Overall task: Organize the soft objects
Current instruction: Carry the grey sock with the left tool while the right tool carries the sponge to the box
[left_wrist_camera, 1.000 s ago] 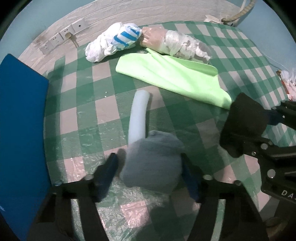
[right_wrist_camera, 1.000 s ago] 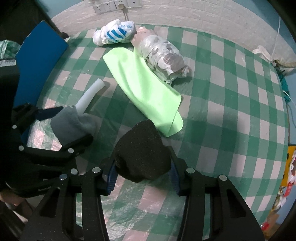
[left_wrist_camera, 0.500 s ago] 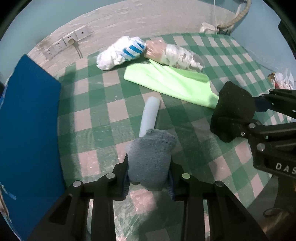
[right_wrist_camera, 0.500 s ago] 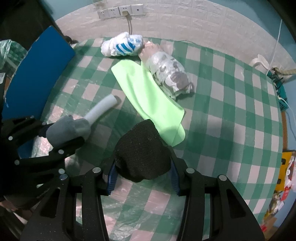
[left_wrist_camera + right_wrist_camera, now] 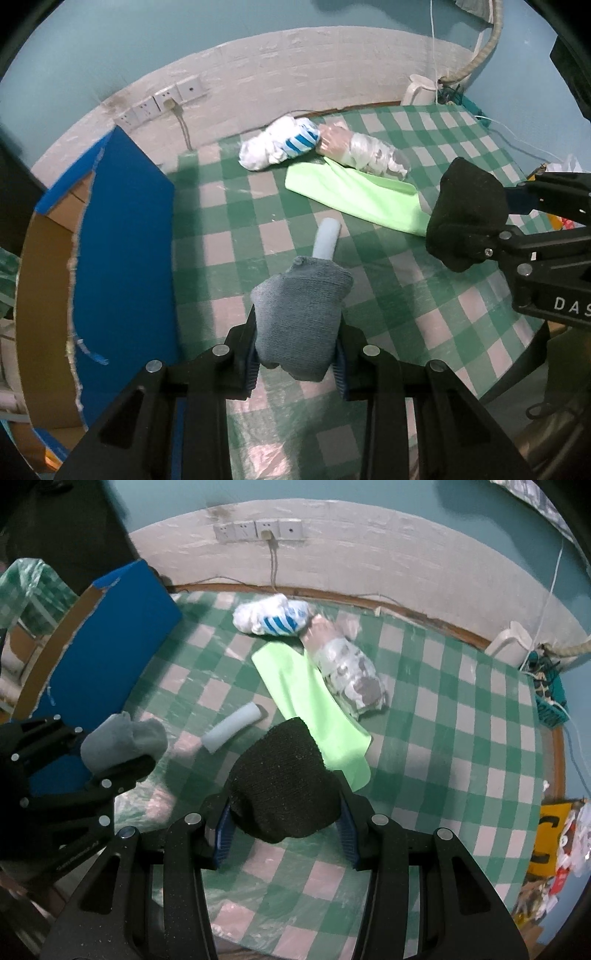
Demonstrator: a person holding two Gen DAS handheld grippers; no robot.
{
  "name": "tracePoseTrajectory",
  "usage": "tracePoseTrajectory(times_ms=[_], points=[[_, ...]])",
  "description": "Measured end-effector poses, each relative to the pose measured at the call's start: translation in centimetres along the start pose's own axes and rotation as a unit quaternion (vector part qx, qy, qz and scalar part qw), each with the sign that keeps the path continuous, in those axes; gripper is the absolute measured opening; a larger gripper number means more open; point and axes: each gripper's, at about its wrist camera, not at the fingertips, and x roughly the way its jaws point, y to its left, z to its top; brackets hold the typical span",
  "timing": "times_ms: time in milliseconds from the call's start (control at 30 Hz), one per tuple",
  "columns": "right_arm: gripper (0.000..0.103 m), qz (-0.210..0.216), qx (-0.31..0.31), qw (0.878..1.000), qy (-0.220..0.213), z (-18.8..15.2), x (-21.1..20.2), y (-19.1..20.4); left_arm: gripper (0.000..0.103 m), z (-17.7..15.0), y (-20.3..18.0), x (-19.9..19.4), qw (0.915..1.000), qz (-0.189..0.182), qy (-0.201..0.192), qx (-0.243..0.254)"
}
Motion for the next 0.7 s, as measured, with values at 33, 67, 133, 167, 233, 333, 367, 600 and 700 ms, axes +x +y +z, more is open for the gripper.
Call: tracePoseTrajectory(times_ms=[33,67,133,167,233,333,367,600,700], points=[[0.047,0.0,-0.002,1.0,-0.002,0.0,-0.3,0.2,0.033,-0.1,0.1,-0.3,1.0,0.003,-0.004,0.001],[0.047,0.0,-0.005,1.0,-0.004,0.0,-0.6,0.4,0.032,-0.1,0.1,-0.5,1.0,0.006,-0.007,0.001],[0.047,0.0,-0.009,1.0,-0.009,0.0,-1.0,0.8,0.033,-0.2,0.3,-1.2,0.9998,0.016,-0.014,0.004],[0.047,-0.001,-0.01,1.0,-0.01,0.1,-1.2,1.0,0.033,-0.3,0.4,-1.4,0.9997,0.019,-0.016,0.005],[0.047,-0.001,-0.014,1.0,-0.013,0.1,-1.5,1.3,0.033,-0.4,0.6,-2.0,0.9994,0.026,-0.021,0.006],[0.047,0.0,-0.016,1.0,-0.019,0.2,-2.0,1.7,0.033,-0.4,1.1,-2.9,0.999,0.035,-0.027,0.001],[0.047,0.0,-0.017,1.0,-0.02,0.2,-2.1,1.8,0.033,-0.5,1.2,-3.1,0.999,0.034,-0.03,-0.001],[0.047,0.005,-0.022,0.999,-0.029,0.5,-3.0,2.5,0.033,-0.4,2.0,-4.7,0.9978,0.047,-0.046,-0.01],[0.047,0.007,-0.025,0.999,-0.034,0.9,-3.4,3.0,0.033,-0.5,2.3,-5.2,0.9974,0.051,-0.05,-0.012]])
